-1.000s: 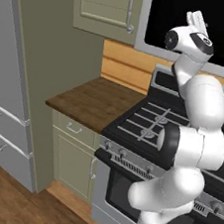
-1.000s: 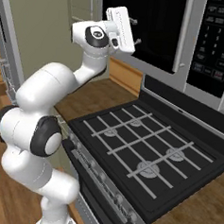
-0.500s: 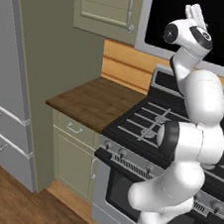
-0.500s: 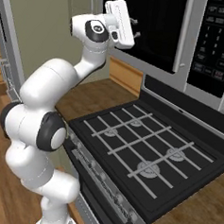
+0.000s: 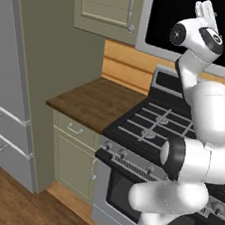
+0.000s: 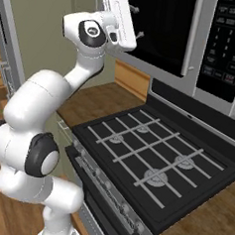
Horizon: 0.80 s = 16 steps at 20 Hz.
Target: Pick the broccoli from the sink and place it in the bowl. Then pick the bowl and place it in the microwave. Then close the microwave door and press the start button.
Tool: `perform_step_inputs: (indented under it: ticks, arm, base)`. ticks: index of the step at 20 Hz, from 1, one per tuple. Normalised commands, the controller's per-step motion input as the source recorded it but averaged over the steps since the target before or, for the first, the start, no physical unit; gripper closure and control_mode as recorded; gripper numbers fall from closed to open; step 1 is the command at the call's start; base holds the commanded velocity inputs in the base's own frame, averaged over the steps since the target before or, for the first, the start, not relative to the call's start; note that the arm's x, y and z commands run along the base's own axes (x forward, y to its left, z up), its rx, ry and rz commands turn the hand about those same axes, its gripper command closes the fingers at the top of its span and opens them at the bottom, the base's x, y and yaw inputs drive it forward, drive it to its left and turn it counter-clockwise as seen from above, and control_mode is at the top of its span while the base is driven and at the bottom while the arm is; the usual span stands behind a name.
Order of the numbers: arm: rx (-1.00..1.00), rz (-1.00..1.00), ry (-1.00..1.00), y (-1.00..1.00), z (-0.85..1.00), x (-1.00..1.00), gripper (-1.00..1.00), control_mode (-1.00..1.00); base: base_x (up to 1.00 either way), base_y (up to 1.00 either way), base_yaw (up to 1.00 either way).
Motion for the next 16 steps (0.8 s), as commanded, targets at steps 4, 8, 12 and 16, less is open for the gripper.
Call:
perform_step_inputs:
  ticks: [4,8,12,16]
  arm:
    - [0.00,0.00,0.00,0.08,0.46,-1.00,-1.00,-1.00]
    - [-0.11,0.00,0.01,0.00,0.14,-1.00,-1.00,-1.00]
    - [-0.14,0.06,0.21,0.00,0.00,-1.00,-1.00,-1.00]
    - [-0.07,0.16,0.35,0.00,0.00,-1.00,1.00,-1.00]
  base:
    - [0.00,0.00,0.00]
    - [0.00,0.00,0.00]
    - [0.00,0.00,0.00]
    - [0.00,0.00,0.00]
